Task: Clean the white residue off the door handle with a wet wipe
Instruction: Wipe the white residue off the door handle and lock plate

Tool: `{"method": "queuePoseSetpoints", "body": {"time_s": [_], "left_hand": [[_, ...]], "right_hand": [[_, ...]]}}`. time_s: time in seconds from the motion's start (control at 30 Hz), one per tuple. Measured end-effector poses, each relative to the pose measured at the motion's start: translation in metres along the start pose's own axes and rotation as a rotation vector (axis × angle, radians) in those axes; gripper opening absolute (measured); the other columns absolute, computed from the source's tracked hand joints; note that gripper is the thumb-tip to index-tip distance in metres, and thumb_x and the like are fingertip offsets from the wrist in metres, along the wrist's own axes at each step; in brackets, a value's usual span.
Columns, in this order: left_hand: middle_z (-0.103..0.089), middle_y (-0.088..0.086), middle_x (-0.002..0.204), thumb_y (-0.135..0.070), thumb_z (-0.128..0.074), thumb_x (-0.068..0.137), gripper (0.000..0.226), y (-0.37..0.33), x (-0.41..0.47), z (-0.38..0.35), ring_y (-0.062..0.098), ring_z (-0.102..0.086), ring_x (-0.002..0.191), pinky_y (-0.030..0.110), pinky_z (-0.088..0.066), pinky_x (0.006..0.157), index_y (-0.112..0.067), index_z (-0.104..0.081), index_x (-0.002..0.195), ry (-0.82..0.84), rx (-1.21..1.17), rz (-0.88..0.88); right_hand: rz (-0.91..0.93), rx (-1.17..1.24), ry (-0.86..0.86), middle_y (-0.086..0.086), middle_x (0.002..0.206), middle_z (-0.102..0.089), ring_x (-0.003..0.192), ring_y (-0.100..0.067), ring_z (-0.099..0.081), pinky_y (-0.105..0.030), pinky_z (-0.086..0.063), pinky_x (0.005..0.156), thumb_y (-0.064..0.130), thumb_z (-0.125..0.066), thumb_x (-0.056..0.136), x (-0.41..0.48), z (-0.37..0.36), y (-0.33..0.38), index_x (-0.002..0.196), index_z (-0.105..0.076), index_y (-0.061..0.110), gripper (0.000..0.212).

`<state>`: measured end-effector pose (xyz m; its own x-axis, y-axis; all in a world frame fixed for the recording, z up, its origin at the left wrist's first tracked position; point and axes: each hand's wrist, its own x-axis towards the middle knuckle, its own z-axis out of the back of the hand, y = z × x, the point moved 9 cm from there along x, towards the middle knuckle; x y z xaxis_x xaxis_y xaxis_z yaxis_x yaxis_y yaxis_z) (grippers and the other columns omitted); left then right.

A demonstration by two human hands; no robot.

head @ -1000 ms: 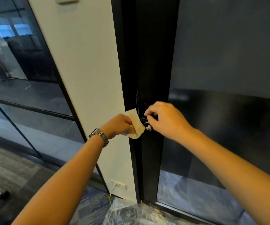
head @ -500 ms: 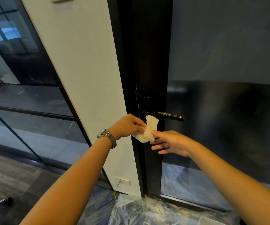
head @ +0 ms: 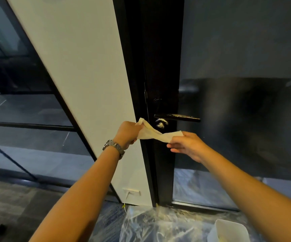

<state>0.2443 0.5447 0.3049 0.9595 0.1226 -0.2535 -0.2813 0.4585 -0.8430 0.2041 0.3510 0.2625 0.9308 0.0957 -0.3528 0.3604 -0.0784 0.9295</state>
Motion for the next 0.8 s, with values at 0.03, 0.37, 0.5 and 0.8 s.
{"method": "queuePoseSetpoints", "body": {"time_s": [0.03,0.37,0.5,0.8], "left_hand": [[-0.041,0.004,0.060,-0.031,-0.051,0.092,0.028,0.007,0.000,-0.003,0.012,-0.034,0.047,0.020,-0.028,0.040,-0.005,-0.051,0.081,0.029,-0.063,0.046],[-0.057,0.005,0.087,-0.036,-0.060,0.086,0.030,0.001,-0.017,-0.034,0.016,-0.054,0.076,0.022,-0.045,0.063,-0.009,-0.061,0.099,0.288,-0.063,-0.094],[-0.060,0.004,0.082,-0.028,-0.064,0.083,0.020,-0.002,-0.024,-0.050,0.016,-0.058,0.079,0.024,-0.049,0.067,-0.010,-0.060,0.090,0.424,-0.119,-0.097],[-0.062,0.007,0.097,-0.013,-0.063,0.085,0.020,0.011,-0.024,-0.060,0.022,-0.062,0.090,0.036,-0.053,0.078,-0.015,-0.054,0.103,0.468,-0.209,-0.072]], "right_hand": [[-0.002,0.078,-0.002,-0.015,0.100,-0.066,0.086,-0.022,-0.067,-0.030,-0.056,0.076,-0.007,-0.053,0.083,0.000,-0.001,0.000,0.098,-0.056,0.007,0.021],[-0.027,0.021,0.086,-0.001,0.115,-0.064,0.109,-0.016,-0.057,-0.044,-0.039,0.096,0.027,-0.057,0.085,-0.013,-0.021,-0.018,0.105,-0.057,0.021,0.021],[0.056,-0.311,0.084,0.004,0.107,-0.068,0.103,-0.009,-0.061,-0.036,-0.042,0.093,0.033,-0.069,0.079,-0.015,-0.032,-0.014,0.103,-0.063,0.028,0.026],[0.144,-0.392,-0.203,-0.011,0.091,-0.068,0.077,-0.017,-0.066,-0.028,-0.053,0.069,0.007,-0.059,0.081,-0.009,-0.010,0.005,0.083,-0.060,0.011,0.005]]}}
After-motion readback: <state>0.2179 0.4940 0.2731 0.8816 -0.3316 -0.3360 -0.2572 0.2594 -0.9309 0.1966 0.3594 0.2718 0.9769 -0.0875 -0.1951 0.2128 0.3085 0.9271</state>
